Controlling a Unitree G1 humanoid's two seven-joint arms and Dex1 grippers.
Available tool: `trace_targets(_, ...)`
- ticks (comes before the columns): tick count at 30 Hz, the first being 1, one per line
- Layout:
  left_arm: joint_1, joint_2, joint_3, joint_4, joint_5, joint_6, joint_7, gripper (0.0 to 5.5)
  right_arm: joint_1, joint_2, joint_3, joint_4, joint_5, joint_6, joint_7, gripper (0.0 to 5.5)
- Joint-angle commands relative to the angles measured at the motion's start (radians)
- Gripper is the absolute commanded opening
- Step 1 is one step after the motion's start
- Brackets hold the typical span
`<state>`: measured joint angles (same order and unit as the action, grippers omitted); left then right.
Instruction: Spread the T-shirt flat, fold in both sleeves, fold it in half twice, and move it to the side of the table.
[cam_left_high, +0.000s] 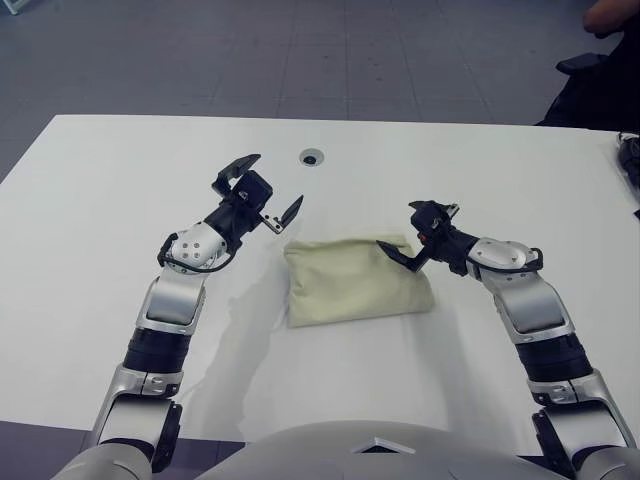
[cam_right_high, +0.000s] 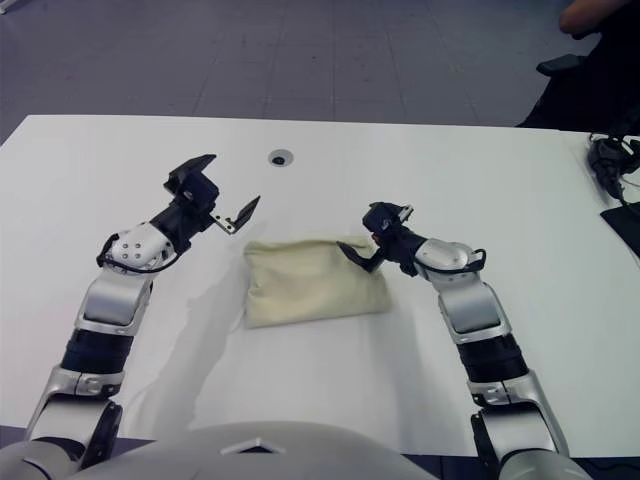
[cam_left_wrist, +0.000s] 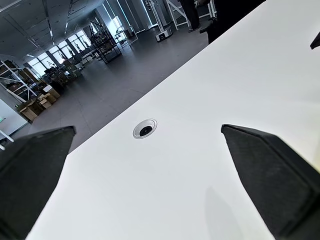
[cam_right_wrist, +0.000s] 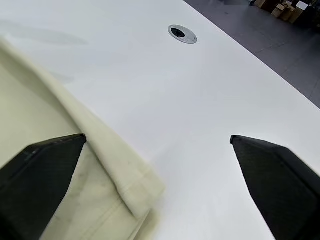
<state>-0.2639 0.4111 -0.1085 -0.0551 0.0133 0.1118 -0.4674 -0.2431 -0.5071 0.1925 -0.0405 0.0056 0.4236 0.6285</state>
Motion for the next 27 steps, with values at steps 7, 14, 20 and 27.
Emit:
trace_targets(7,0.016,-0.007,-0.004,-0.012,-0.01,0.0,-0.023,5.4,-0.02,0.0,0.03,0.082,-0.05,-0.024,-0.011,5.37)
trace_targets(14,0.023,-0.006,-0.008,-0.021,-0.005,0.001,-0.028,5.4,-0.052,0.043,-0.01,0.112,-0.037,-0.022,-0.063,5.37)
trace_targets(20,0.031,0.0,-0.008,-0.027,0.001,-0.004,-0.03,5.4,-0.071,0.062,-0.032,0.119,-0.031,-0.009,-0.085,5.37)
trace_targets(27,0.051,0.006,-0.034,-0.047,-0.004,-0.032,-0.075,5.4,-0.079,0.09,-0.038,0.145,-0.038,-0.004,-0.121,5.37)
